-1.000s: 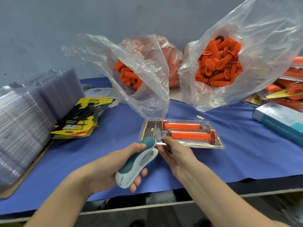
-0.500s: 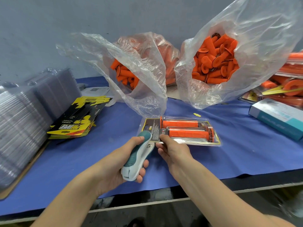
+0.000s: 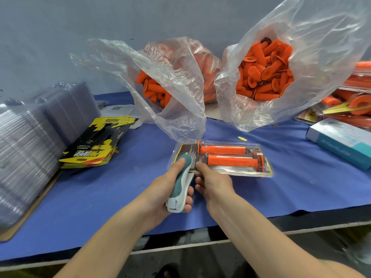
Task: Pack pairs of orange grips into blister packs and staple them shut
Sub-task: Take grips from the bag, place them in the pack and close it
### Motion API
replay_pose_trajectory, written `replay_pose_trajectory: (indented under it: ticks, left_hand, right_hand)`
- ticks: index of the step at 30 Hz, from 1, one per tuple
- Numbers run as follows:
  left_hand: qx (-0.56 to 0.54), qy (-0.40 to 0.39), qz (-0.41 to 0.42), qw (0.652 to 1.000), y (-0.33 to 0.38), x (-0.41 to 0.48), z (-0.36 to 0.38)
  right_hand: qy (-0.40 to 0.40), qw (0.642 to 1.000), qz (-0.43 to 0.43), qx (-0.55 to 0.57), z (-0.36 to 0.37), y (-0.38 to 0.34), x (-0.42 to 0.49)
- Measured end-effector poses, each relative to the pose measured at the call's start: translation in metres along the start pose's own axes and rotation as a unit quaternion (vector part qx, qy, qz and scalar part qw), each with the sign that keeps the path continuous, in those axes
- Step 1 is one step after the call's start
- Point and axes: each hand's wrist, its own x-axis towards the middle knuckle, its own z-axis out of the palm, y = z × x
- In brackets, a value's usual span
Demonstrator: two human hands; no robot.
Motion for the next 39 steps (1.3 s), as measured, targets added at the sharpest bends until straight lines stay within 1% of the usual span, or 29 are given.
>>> replay_pose_trajectory:
  ticks: [5,16,24,30,33,35,36,39]
  left_hand:
    - [-0.007,0.018,0.002,1.0,0.002,0.002,0.003]
    - [0.0,0.023,-0.008,1.0,0.004,0.003,0.002]
    - [-0.023,0.024,-0.005,0.999,0.005,0.005,0.007]
    - [-0.022,0.043,0.005,0.999,0.002,0.007,0.009]
    - [-0.034,0.047,0.01,0.998,0.003,0.006,0.008]
    - [-0.05,0.042,0.014,0.998,0.004,0.006,0.005]
    - [-0.054,0.037,0.014,0.998,0.004,0.005,0.004]
    - [-0.064,0.027,0.013,0.997,0.002,0.005,0.005]
  right_hand:
    - [0.006,1.0,-0.006,-0.028,0.0,0.002,0.001]
    - [-0.019,0.999,-0.009,-0.043,-0.002,0.002,0.004]
    - [-0.023,0.999,-0.009,-0.04,-0.003,0.003,0.005]
    - [-0.025,0.999,-0.018,-0.035,-0.003,0.006,0.006]
    - [-0.041,0.998,-0.028,-0.046,0.0,0.01,0.005]
    - [-0.061,0.997,-0.015,-0.047,0.003,0.011,0.003]
    - [-0.078,0.996,0.004,-0.038,0.005,0.01,0.001]
    - [-0.146,0.985,0.09,-0.016,0.009,0.007,-0.004]
